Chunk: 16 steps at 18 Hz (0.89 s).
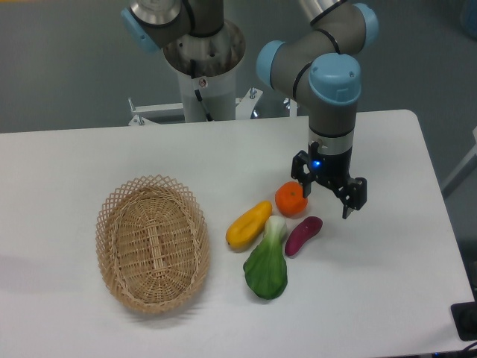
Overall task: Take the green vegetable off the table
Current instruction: 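Move the open gripper toward the green bok choy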
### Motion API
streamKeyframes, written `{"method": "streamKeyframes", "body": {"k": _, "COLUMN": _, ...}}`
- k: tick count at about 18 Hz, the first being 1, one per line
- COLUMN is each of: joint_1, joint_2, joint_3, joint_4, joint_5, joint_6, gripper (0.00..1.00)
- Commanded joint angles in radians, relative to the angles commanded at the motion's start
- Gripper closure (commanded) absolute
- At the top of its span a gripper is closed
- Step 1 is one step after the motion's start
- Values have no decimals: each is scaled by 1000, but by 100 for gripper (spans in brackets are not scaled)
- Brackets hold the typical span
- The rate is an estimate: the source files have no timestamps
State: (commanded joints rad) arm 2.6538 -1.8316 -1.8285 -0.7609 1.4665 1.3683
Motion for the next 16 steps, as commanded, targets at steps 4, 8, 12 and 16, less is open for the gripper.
{"method": "streamKeyframes", "body": {"k": 4, "joint_1": 2, "joint_2": 0, "joint_3": -9, "joint_4": 2, "joint_5": -15, "joint_6": 2, "gripper": 0}}
{"method": "streamKeyframes", "body": {"k": 8, "joint_1": 0, "joint_2": 0, "joint_3": -15, "joint_4": 3, "joint_5": -44, "joint_6": -82, "gripper": 0}}
{"method": "streamKeyframes", "body": {"k": 12, "joint_1": -3, "joint_2": -5, "joint_3": -26, "joint_4": 3, "joint_5": -74, "joint_6": -135, "gripper": 0}}
{"method": "streamKeyframes", "body": {"k": 16, "joint_1": -83, "joint_2": -5, "joint_3": -49, "joint_4": 11, "joint_5": -63, "joint_6": -294, "gripper": 0}}
